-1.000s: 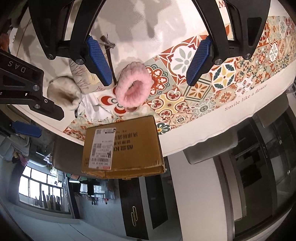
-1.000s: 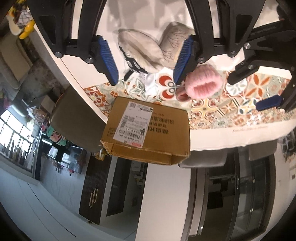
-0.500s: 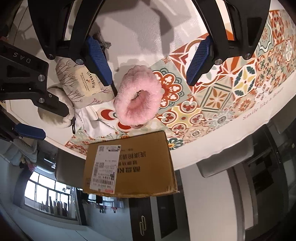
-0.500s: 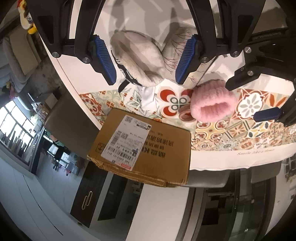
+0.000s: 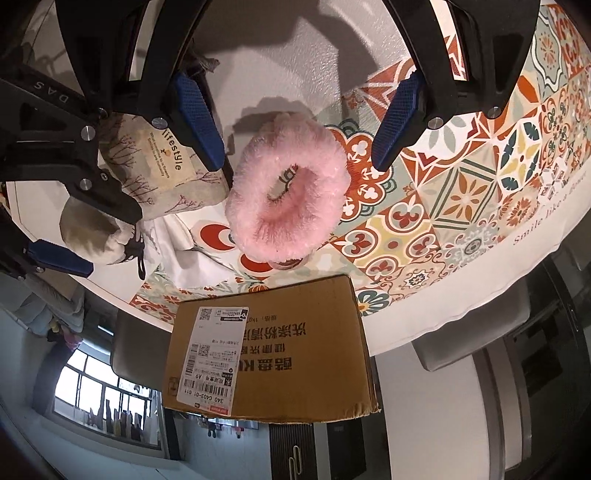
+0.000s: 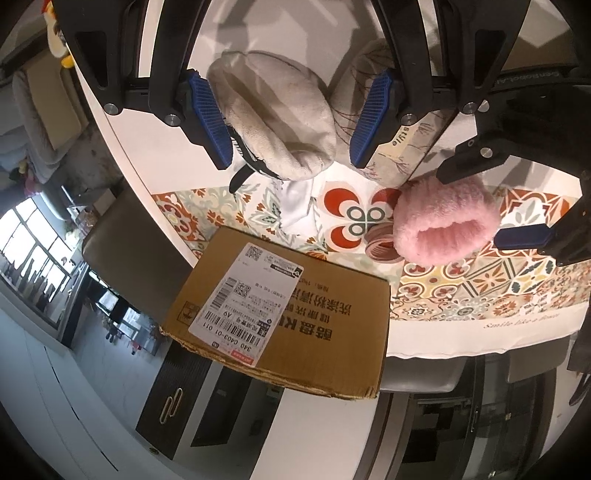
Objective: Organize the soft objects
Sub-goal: 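Grasp the cream fuzzy slipper with the right gripper while the left grasps the pink hair band, then lift and carry the hair band and cream slipper over the cardboard box with both tools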
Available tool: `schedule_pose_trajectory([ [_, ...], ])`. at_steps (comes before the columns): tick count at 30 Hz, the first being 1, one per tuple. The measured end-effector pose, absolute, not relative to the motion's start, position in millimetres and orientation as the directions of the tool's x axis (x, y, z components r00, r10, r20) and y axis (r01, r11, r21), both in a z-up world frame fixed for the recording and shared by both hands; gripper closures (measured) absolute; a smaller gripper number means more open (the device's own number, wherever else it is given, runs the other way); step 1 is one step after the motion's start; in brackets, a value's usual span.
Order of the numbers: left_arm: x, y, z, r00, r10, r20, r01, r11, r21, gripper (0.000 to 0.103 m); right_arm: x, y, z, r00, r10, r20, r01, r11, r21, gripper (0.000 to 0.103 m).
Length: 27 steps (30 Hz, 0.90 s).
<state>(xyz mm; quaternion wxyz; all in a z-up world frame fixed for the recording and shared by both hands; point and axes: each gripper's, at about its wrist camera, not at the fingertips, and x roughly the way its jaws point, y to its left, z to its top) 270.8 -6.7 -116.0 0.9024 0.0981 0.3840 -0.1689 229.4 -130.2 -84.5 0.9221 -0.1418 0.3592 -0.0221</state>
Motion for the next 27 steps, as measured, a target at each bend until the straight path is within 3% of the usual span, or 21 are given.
schedule_pose_trajectory([
  [3,272.7,-8.8,-116.5,0.642,-0.239,-0.729,0.384,0.923,0.036,0.027,230.9,-132.3,-86.7,0.737,-0.142,-0.661,-0.058,0.961,-0.271,0.036],
  [6,274.4,-12.0,-116.5,0.636,-0.242,-0.733,0.386,0.922,0.031,0.038,231.4,-135.4,-87.4,0.732,-0.132,-0.669,-0.058,0.965,-0.254,0.038],
  [16,270.0,-18.5,-112.9,0.641,-0.228,-0.733,0.371,0.928,0.036,0.067,227.9,-139.0,-86.6,0.728,-0.104,-0.678,-0.078,0.969,-0.233,0.067],
  [27,254.3,-23.2,-99.0,0.659,-0.221,-0.719,0.336,0.942,0.018,0.071,215.2,-149.5,-73.2,0.754,-0.098,-0.65,-0.064,0.973,-0.221,0.075],
])
